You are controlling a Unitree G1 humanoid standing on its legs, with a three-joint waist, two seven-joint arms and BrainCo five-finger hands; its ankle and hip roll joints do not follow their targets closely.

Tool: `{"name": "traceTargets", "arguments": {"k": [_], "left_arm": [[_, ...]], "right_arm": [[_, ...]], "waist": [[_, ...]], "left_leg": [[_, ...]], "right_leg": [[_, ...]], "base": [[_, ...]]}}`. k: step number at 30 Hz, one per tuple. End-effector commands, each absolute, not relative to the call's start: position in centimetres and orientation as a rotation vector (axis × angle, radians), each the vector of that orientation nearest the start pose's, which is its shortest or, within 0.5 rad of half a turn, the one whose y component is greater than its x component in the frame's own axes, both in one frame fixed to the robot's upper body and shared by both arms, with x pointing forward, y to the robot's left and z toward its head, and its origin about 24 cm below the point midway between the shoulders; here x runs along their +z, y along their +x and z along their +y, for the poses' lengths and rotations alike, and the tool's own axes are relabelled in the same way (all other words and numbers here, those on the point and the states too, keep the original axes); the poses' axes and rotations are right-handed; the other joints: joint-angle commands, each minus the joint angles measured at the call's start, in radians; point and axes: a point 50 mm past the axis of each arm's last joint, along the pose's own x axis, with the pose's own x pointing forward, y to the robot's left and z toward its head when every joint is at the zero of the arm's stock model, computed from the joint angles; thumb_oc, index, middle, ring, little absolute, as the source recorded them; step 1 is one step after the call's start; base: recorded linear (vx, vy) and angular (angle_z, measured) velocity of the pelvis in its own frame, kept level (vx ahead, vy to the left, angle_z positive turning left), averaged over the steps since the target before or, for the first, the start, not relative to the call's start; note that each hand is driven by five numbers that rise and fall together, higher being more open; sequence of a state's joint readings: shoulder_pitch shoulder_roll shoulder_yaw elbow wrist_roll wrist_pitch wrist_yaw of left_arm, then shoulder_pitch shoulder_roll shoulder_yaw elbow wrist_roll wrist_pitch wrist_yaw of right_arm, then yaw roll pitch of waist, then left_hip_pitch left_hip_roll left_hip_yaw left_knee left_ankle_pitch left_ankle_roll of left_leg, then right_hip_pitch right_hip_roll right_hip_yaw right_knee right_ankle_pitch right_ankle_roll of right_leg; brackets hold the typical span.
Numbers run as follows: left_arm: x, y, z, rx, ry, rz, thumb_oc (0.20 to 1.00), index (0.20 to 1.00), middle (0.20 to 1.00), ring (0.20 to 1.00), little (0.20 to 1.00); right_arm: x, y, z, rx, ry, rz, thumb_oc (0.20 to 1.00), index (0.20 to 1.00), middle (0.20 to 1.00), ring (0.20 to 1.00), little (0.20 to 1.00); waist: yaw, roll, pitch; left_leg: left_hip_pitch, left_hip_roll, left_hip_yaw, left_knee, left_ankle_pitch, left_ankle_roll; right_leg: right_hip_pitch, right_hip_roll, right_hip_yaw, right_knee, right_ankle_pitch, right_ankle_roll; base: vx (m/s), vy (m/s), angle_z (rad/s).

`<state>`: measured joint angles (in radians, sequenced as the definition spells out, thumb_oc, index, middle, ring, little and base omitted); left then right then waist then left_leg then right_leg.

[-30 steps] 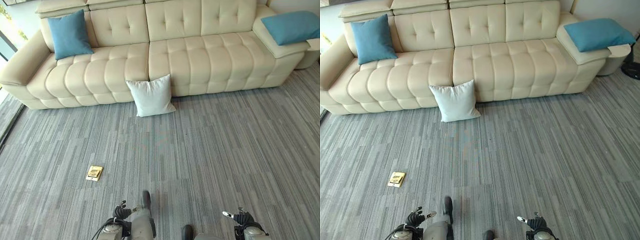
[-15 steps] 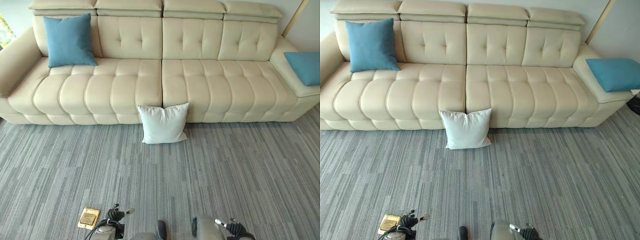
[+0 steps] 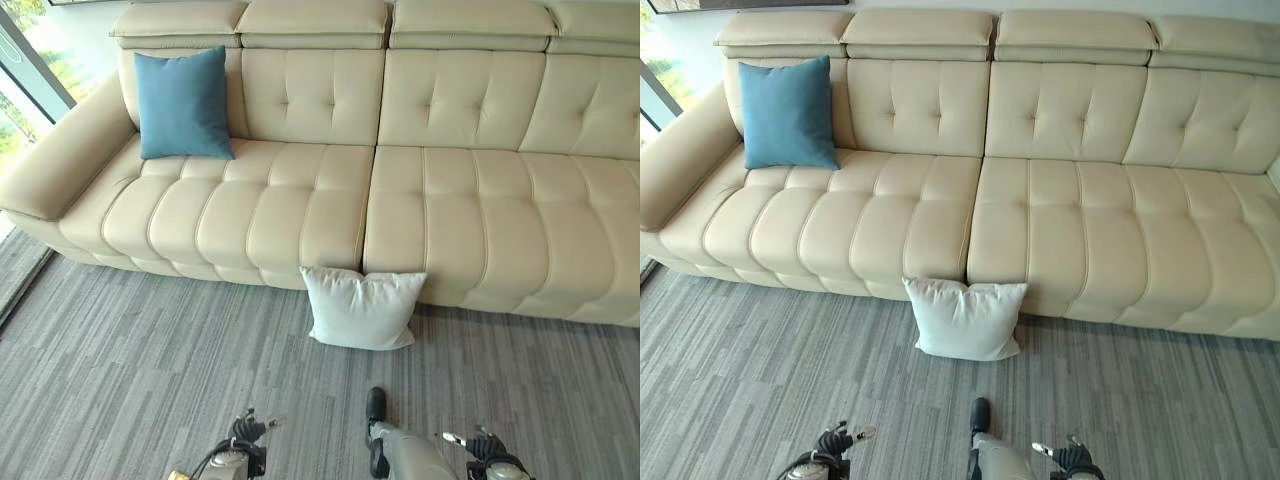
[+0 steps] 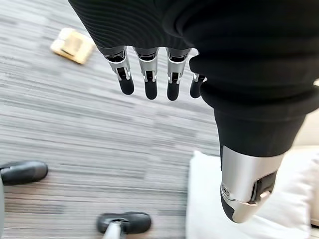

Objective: Pick up all the scattered cushions and arrange them neatly on the sofa.

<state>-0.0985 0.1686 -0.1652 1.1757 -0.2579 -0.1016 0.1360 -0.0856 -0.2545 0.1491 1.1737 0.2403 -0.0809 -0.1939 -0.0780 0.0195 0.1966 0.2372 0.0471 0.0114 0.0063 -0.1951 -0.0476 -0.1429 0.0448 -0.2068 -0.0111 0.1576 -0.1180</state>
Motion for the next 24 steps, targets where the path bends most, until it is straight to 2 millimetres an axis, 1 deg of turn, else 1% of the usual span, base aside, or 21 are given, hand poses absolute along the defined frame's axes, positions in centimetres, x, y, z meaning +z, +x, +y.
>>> {"name": "traceTargets", "arguments": {"k": [1, 4, 7, 10, 12, 13, 14, 15, 16, 17, 18, 19, 20, 21, 23, 24], "left_arm": [[-14.4, 15.2, 21.3, 0.195, 0.152, 0.960, 1.000, 1.000, 1.000, 1.000, 1.000], [-14.2, 15.6, 21.0, 0.166, 0.162, 0.942, 1.000, 1.000, 1.000, 1.000, 1.000], [-14.4, 15.2, 21.0, 0.159, 0.163, 0.957, 1.000, 1.000, 1.000, 1.000, 1.000], [-14.6, 14.8, 21.0, 0.160, 0.164, 0.974, 1.000, 1.000, 1.000, 1.000, 1.000], [-14.8, 14.4, 21.1, 0.164, 0.164, 0.989, 1.000, 1.000, 1.000, 1.000, 1.000], [-14.9, 14.2, 21.2, 0.168, 0.161, 0.993, 1.000, 1.000, 1.000, 1.000, 1.000], [-14.8, 14.5, 21.1, 0.162, 0.156, 0.986, 1.000, 1.000, 1.000, 1.000, 1.000], [-14.7, 14.6, 21.0, 0.160, 0.156, 0.978, 1.000, 1.000, 1.000, 1.000, 1.000], [-14.7, 14.6, 21.1, 0.160, 0.156, 0.978, 1.000, 1.000, 1.000, 1.000, 1.000], [-14.5, 15.1, 20.9, 0.154, 0.154, 0.961, 1.000, 1.000, 1.000, 1.000, 1.000], [-14.6, 15.0, 20.8, 0.150, 0.157, 0.968, 1.000, 1.000, 1.000, 1.000, 1.000], [-14.6, 15.0, 20.8, 0.149, 0.157, 0.968, 1.000, 1.000, 1.000, 1.000, 1.000], [-14.7, 14.6, 20.8, 0.146, 0.165, 0.980, 1.000, 1.000, 1.000, 1.000, 1.000], [-14.8, 14.5, 20.8, 0.144, 0.167, 0.986, 1.000, 1.000, 1.000, 1.000, 1.000], [-14.7, 14.6, 20.9, 0.145, 0.169, 0.981, 1.000, 1.000, 1.000, 1.000, 1.000], [-14.7, 14.5, 21.1, 0.154, 0.169, 0.982, 1.000, 1.000, 1.000, 1.000, 1.000]], "right_arm": [[-14.5, 13.3, -24.4, -0.328, -0.201, 1.019, 1.000, 1.000, 1.000, 1.000, 1.000], [-14.3, 13.6, -24.4, -0.314, -0.214, 1.003, 1.000, 1.000, 1.000, 1.000, 1.000], [-14.4, 13.2, -24.5, -0.309, -0.222, 1.017, 1.000, 1.000, 1.000, 1.000, 1.000], [-14.6, 12.9, -24.4, -0.307, -0.217, 1.027, 1.000, 1.000, 1.000, 1.000, 1.000], [-14.7, 12.6, -24.3, -0.307, -0.210, 1.040, 1.000, 1.000, 1.000, 1.000, 1.000], [-14.8, 12.4, -24.3, -0.308, -0.206, 1.048, 1.000, 1.000, 1.000, 1.000, 1.000], [-14.9, 12.3, -24.2, -0.307, -0.201, 1.056, 1.000, 1.000, 1.000, 1.000, 1.000], [-14.9, 12.4, -24.2, -0.308, -0.201, 1.054, 1.000, 1.000, 1.000, 1.000, 1.000], [-14.9, 12.4, -24.2, -0.308, -0.201, 1.054, 1.000, 1.000, 1.000, 1.000, 1.000], [-14.8, 12.6, -24.4, -0.316, -0.204, 1.052, 1.000, 1.000, 1.000, 1.000, 1.000], [-14.7, 12.8, -24.6, -0.316, -0.209, 1.046, 1.000, 1.000, 1.000, 1.000, 1.000], [-14.7, 12.8, -24.6, -0.316, -0.209, 1.046, 1.000, 1.000, 1.000, 1.000, 1.000], [-14.6, 12.9, -24.7, -0.312, -0.221, 1.042, 1.000, 1.000, 1.000, 1.000, 1.000], [-14.6, 12.9, -24.7, -0.311, -0.225, 1.042, 1.000, 1.000, 1.000, 1.000, 1.000], [-14.4, 13.2, -24.8, -0.310, -0.236, 1.034, 1.000, 1.000, 1.000, 1.000, 1.000], [-14.4, 13.4, -24.6, -0.303, -0.238, 1.028, 1.000, 1.000, 1.000, 1.000, 1.000]], "waist": [[-0.030, -0.005, 0.007], [-0.031, 0.007, -0.004], [-0.029, 0.012, -0.010], [-0.032, 0.016, -0.010], [-0.036, 0.021, -0.012], [-0.039, 0.023, -0.012], [-0.035, 0.008, 0.012], [-0.032, 0.000, 0.020], [-0.033, 0.000, 0.020], [-0.021, -0.016, 0.039], [-0.001, -0.044, 0.046], [0.001, -0.043, 0.048], [0.012, -0.046, 0.045], [0.018, -0.043, 0.048], [0.033, -0.034, 0.057], [0.040, -0.025, 0.052]], "left_leg": [[0.010, -0.002, 0.001, -0.067, 0.047, 0.002], [0.016, 0.005, 0.007, -0.084, 0.059, -0.006], [0.024, 0.006, 0.013, -0.089, 0.059, -0.008], [0.023, 0.010, 0.015, -0.071, 0.072, -0.013], [0.016, 0.019, 0.018, -0.035, 0.095, -0.026], [0.002, 0.025, 0.021, 0.004, 0.114, -0.037], [-0.097, 0.009, 0.014, 0.206, 0.200, -0.067], [-0.123, 0.001, 0.012, 0.263, 0.216, -0.069], [-0.125, 0.001, 0.011, 0.266, 0.215, -0.070], [-0.186, -0.009, 0.024, 0.353, 0.219, -0.061], [-0.265, -0.017, 0.055, 0.322, 0.133, -0.022], [-0.262, -0.016, 0.057, 0.324, 0.129, -0.021], [-0.284, -0.019, 0.050, 0.240, 0.109, -0.013], [-0.294, -0.015, 0.049, 0.189, 0.129, -0.014], [-0.337, 0.003, 0.054, 0.106, 0.199, -0.019], [-0.328, 0.006, 0.053, 0.042, 0.221, -0.024]], "right_leg": [[-0.005, -0.089, 0.020, 0.044, -0.134, 0.195], [0.023, -0.072, 0.026, 0.004, -0.139, 0.187], [0.038, -0.065, 0.035, -0.010, -0.143, 0.185], [0.051, -0.058, 0.048, -0.009, -0.155, 0.177], [0.060, -0.051, 0.050, -0.010, -0.166, 0.168], [0.066, -0.047, 0.051, -0.010, -0.175, 0.163], [0.098, -0.051, 0.070, -0.007, -0.197, 0.140], [0.107, -0.056, 0.074, -0.005, -0.201, 0.135], [0.107, -0.056, 0.073, -0.005, -0.201, 0.134], [0.130, -0.074, 0.087, -0.001, -0.215, 0.126], [0.157, -0.105, 0.100, -0.006, -0.223, 0.136], [0.161, -0.104, 0.101, -0.007, -0.224, 0.137], [0.177, -0.108, 0.111, -0.016, -0.229, 0.149], [0.192, -0.108, 0.115, -0.022, -0.233, 0.152], [0.218, -0.098, 0.122, -0.033, -0.241, 0.156], [0.231, -0.082, 0.140, -0.042, -0.246, 0.160]], "base": [[0.13, -0.078, -0.41], [0.10, -0.067, -0.17], [0.04, -0.029, -0.03], [0.05, -0.039, -0.07], [0.05, -0.056, -0.07], [0.05, -0.098, -0.05], [0.05, -0.101, -0.02], [0.02, -0.078, 0.06], [0.07, -0.039, -0.09], [0.20, -0.022, -0.26], [0.20, -0.018, -0.32], [0.25, 0.038, -0.21], [0.16, 0.065, -0.05], [0.20, 0.085, -0.05], [0.15, 0.073, -0.06], [0.16, 0.085, -0.18]]}}
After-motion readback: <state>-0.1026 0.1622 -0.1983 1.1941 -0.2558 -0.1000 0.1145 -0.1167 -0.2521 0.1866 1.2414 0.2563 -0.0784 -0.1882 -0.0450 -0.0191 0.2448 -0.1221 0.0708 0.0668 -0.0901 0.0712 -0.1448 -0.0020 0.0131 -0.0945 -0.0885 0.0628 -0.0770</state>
